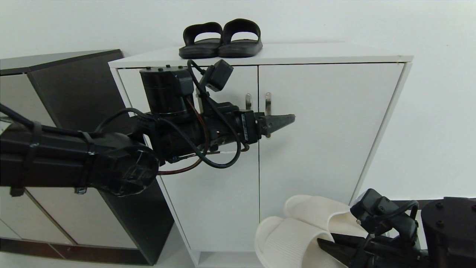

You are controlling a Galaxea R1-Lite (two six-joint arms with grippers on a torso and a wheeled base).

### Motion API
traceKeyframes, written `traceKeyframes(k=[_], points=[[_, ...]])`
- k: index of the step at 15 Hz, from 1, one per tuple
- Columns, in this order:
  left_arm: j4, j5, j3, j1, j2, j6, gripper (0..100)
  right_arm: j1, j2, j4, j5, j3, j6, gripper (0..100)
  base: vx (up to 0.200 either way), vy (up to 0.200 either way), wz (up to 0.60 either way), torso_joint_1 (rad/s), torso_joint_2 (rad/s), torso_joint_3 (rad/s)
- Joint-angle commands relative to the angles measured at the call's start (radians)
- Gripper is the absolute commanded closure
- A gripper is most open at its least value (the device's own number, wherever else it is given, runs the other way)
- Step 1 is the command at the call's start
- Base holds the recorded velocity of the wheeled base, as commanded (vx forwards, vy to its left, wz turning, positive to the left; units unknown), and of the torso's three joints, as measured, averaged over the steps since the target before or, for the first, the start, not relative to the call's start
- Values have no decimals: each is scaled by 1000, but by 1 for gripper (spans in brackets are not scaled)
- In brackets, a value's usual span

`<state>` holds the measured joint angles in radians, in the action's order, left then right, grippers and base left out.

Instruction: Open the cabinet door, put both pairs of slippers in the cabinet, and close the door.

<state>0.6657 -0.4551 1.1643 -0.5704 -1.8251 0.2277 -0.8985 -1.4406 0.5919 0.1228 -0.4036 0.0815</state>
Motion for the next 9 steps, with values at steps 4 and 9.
traceKeyframes(k=[4,9], points=[[-2,4,23,-3,-46,-5,0,0,-1,0,0,0,0,100,0,0,0,0,0,0],[0,4,26,-5,-51,-5,100,-13,-1,3,-35,19,0,100,0,0,0,0,0,0]])
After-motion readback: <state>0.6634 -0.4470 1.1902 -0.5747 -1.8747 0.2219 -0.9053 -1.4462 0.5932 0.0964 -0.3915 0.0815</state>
